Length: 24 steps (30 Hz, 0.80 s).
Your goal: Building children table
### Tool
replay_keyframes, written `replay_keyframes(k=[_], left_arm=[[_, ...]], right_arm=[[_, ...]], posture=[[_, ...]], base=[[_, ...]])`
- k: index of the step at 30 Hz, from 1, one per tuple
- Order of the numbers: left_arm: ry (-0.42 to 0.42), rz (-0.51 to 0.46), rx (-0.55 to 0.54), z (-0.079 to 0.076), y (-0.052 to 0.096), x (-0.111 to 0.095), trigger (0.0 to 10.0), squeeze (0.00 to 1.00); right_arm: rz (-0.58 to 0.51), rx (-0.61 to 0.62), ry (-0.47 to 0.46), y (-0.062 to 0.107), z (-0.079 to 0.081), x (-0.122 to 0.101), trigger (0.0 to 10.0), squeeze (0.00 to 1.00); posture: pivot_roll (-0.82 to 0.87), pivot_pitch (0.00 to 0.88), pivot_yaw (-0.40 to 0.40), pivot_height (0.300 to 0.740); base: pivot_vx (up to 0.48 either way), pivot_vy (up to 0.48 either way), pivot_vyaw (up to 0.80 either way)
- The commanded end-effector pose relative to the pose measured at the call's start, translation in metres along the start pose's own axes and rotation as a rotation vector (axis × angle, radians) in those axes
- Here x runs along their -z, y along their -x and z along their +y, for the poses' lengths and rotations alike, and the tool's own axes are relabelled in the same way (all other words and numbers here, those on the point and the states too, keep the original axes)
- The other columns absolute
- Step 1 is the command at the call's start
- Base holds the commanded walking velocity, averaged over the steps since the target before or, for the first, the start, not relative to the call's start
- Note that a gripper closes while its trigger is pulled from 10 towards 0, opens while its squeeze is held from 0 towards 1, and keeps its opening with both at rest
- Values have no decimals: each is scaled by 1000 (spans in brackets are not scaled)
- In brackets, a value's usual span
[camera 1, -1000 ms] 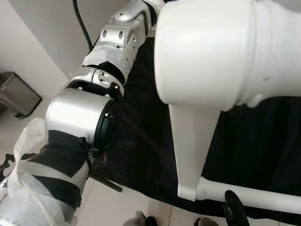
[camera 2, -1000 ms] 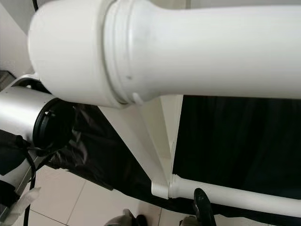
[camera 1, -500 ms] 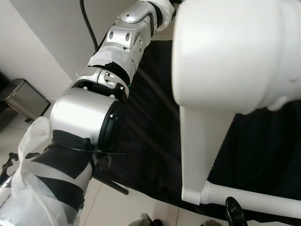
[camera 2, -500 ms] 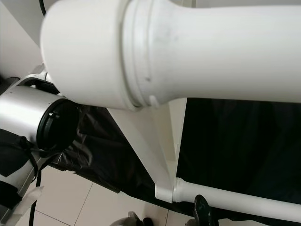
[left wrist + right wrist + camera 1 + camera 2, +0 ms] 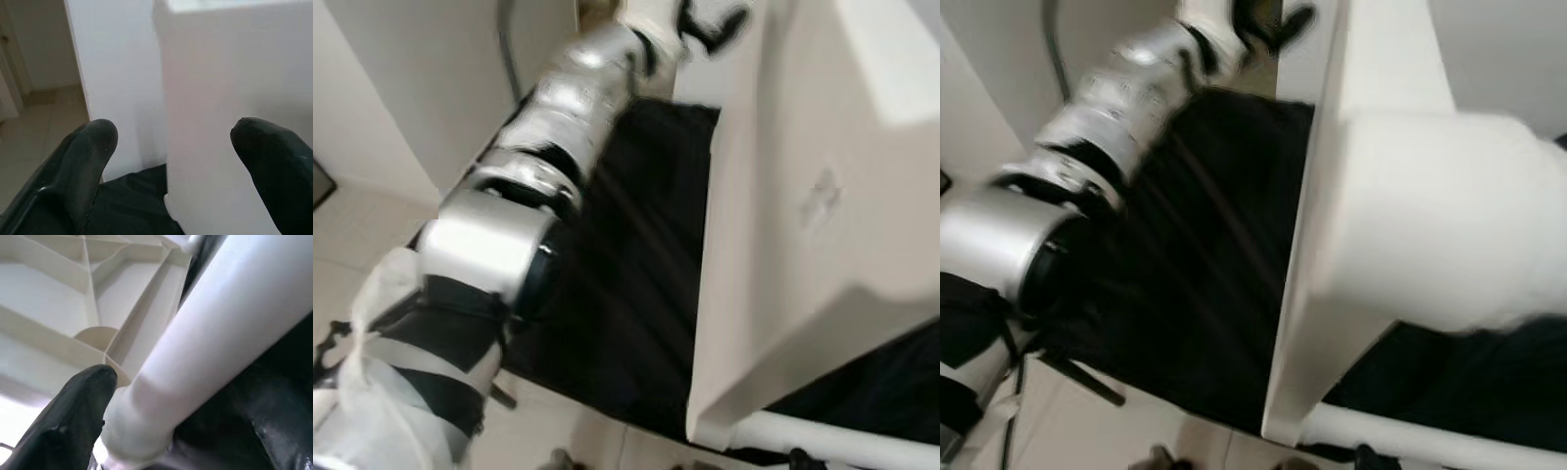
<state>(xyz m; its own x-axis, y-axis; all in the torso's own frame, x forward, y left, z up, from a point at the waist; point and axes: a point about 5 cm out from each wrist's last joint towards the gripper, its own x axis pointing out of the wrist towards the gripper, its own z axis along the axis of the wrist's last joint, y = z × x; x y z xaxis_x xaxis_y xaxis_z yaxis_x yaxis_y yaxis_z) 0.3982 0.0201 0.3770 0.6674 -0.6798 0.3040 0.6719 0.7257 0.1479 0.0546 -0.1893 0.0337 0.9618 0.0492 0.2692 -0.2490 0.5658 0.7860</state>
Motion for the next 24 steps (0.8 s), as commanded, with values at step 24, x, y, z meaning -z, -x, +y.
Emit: replay_keyframes(k=[24], left_arm=[[-17, 0, 38, -10, -6, -4, 10000, 0]], right_arm=[[-98, 314, -49, 78, 35, 13, 10000, 0]], posture=[[-301, 83, 265, 740]], base=[[0, 0, 0]])
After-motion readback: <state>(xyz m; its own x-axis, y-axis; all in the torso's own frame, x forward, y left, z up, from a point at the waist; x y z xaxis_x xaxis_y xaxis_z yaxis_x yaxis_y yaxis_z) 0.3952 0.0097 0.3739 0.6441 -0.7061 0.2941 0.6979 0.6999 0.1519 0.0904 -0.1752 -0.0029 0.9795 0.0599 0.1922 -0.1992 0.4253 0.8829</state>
